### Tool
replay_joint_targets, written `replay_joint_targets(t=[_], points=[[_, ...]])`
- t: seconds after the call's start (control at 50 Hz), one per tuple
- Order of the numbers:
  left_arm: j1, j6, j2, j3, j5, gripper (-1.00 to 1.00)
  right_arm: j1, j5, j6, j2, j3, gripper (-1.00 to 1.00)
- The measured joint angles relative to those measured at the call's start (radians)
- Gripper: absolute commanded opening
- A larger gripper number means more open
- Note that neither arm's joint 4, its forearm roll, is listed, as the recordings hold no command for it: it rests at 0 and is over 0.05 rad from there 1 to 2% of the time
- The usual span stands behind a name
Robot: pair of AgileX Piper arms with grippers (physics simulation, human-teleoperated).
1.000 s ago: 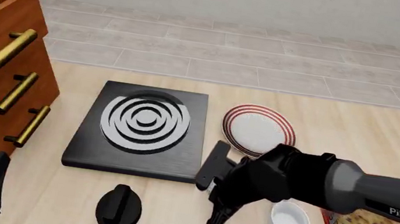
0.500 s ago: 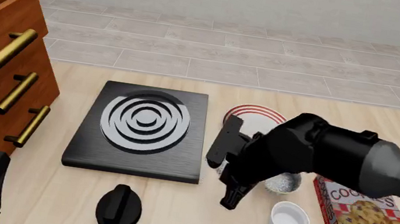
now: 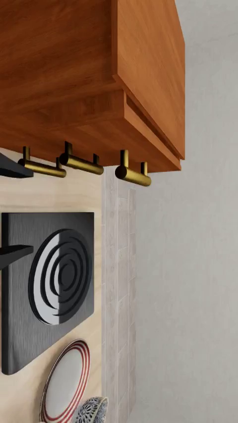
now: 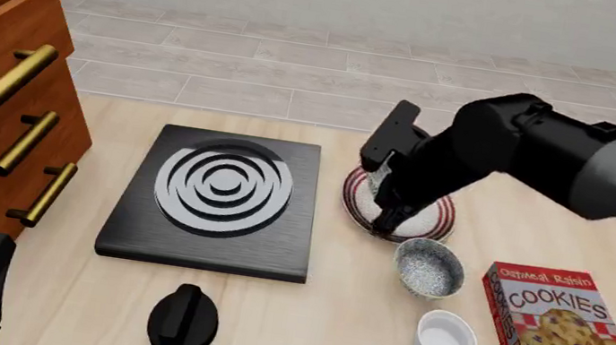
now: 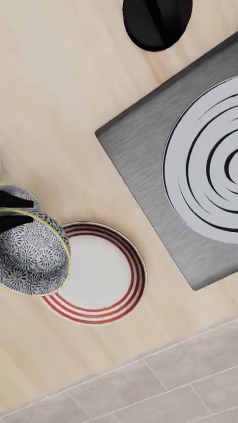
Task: Pick the akita bowl from table center and place it on the plate.
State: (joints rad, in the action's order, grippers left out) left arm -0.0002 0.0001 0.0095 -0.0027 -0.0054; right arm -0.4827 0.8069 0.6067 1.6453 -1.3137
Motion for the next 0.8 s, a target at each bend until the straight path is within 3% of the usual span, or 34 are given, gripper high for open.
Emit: replay_joint_targets(t=[0.38,0.8], points=[[0.000,0.000,0.000,0.000,0.000,1.00,0.088,-0.036,-0.106,0.138,-0.169,-1.00],[0.000,0.000,0.000,0.000,0.000,1.00,0.126,-0.141,-0.155,0.237,-0.161,-1.00]])
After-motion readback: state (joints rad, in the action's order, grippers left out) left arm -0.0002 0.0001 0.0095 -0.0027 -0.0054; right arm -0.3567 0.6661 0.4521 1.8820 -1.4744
